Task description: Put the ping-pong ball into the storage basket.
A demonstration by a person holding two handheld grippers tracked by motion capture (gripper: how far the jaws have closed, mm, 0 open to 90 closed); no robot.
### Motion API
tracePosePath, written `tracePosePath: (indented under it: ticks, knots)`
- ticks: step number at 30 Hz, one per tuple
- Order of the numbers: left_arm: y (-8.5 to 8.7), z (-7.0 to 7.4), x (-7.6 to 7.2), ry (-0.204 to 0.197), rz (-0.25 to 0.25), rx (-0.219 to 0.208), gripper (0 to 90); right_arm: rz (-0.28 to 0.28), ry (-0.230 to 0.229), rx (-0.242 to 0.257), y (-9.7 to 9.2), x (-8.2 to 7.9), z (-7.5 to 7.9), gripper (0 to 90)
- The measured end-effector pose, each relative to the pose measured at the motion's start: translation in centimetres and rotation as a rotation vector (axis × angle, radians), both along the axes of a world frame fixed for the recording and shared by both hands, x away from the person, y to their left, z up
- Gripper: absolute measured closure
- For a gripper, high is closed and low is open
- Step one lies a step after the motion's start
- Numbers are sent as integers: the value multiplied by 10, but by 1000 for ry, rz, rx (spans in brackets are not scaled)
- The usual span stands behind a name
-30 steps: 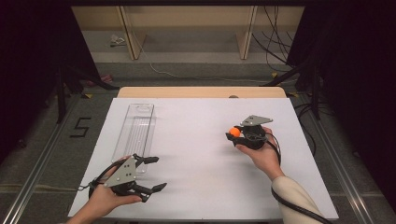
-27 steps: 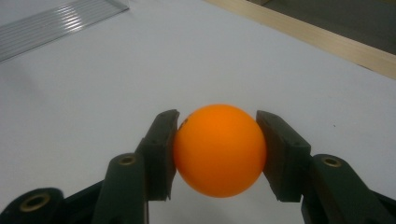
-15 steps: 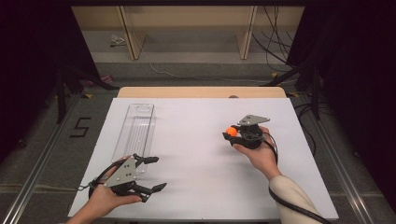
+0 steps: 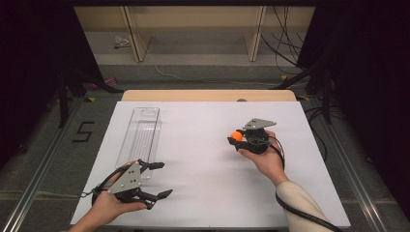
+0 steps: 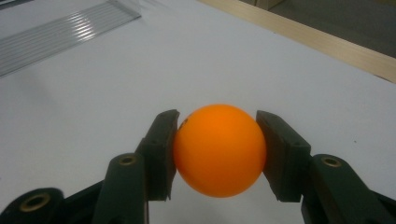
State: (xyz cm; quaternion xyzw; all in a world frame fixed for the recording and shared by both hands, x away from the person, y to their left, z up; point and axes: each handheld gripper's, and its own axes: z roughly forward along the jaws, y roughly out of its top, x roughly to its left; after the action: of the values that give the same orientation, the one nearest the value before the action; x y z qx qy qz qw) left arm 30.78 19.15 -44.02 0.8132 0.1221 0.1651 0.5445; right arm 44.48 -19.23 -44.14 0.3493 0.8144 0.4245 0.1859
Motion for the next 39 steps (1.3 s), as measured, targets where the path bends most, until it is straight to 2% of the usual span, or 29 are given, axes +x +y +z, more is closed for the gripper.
tracePosePath:
  ticks: [39]
  knots:
    - [0,0,0,0,-5,1,176,49,-4,13,30,3,0,514]
